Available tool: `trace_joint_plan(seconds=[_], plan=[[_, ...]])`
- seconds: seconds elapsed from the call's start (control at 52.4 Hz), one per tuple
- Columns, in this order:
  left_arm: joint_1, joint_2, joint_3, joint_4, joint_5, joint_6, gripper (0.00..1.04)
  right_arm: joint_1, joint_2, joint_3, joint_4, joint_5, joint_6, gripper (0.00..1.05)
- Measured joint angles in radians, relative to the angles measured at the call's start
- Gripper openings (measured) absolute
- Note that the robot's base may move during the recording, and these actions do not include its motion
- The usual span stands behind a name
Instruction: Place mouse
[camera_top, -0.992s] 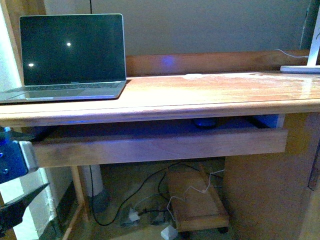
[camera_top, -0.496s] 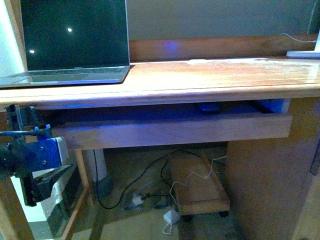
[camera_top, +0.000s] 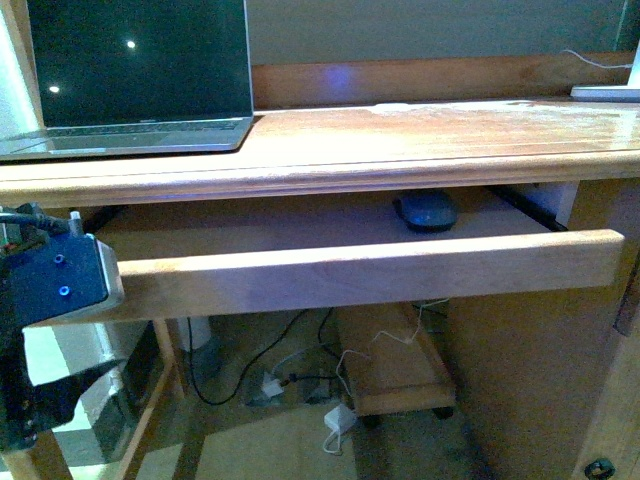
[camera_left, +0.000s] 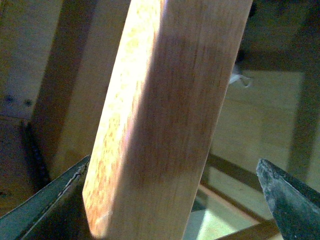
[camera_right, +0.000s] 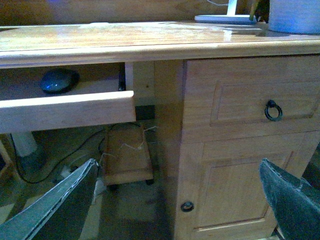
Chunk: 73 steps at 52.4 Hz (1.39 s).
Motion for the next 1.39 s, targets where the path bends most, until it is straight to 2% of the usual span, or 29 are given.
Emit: trace_joint_plan(seconds=[0.172, 0.286, 0.477, 0.572, 0.648, 0.763, 0.896, 0.973, 0.992, 1.068, 1.144, 1.182, 1.278, 1.373, 1.392], plan=[[-0.056, -0.145, -0.076, -0.142, 0.097, -0.165, 0.97, 0.000, 0.000, 0.000, 0.000, 0.000, 0.000, 0.97], [-0.106, -0.278, -0.128, -0.241, 0.148, -0.386, 0.97, 0.000, 0.000, 0.000, 0.000, 0.000, 0.000, 0.97], [-0.153, -0.427, -0.183, -0.229, 0.160, -0.753, 0.97, 0.000, 0.000, 0.000, 0.000, 0.000, 0.000, 0.97], [-0.178, -0.516, -0.196, -0.226, 0.085, -0.960, 0.97, 0.000, 0.000, 0.000, 0.000, 0.000, 0.000, 0.97], [-0.185, -0.577, -0.196, -0.221, 0.032, -1.057, 0.97, 0.000, 0.000, 0.000, 0.000, 0.000, 0.000, 0.97], [-0.181, -0.684, -0.196, -0.233, -0.102, -1.223, 0.97, 0.000, 0.000, 0.000, 0.000, 0.000, 0.000, 0.97], [-0.175, -0.872, -0.243, -0.303, -0.227, -1.408, 0.97, 0.000, 0.000, 0.000, 0.000, 0.000, 0.000, 0.97], [-0.205, -1.074, -0.381, -0.153, -0.530, -1.354, 0.82, 0.000, 0.000, 0.000, 0.000, 0.000, 0.000, 0.97], [-0.198, -1.123, -0.405, -0.159, -0.575, -1.340, 0.79, 0.000, 0.000, 0.000, 0.000, 0.000, 0.000, 0.97], [-0.154, -1.361, -0.496, -0.295, -0.643, -1.308, 0.63, 0.000, 0.000, 0.000, 0.000, 0.002, 0.000, 0.97], [-0.148, -1.529, -0.547, -0.402, -0.624, -1.294, 0.50, 0.000, 0.000, 0.000, 0.000, -0.001, 0.000, 0.97], [-0.135, -1.575, -0.563, -0.411, -0.598, -1.289, 0.45, 0.000, 0.000, 0.000, 0.000, 0.000, 0.000, 0.97], [-0.028, -1.632, -0.584, -0.412, -0.483, -1.284, 0.31, 0.000, 0.000, 0.000, 0.000, 0.000, 0.000, 0.97], [0.011, -1.653, -0.610, -0.409, -0.476, -1.281, 0.17, 0.000, 0.000, 0.000, 0.000, 0.000, 0.000, 0.97], [0.012, -1.658, -0.617, -0.408, -0.472, -1.281, 0.13, -0.006, 0.008, 0.002, -0.005, -0.026, 0.009, 0.97]])
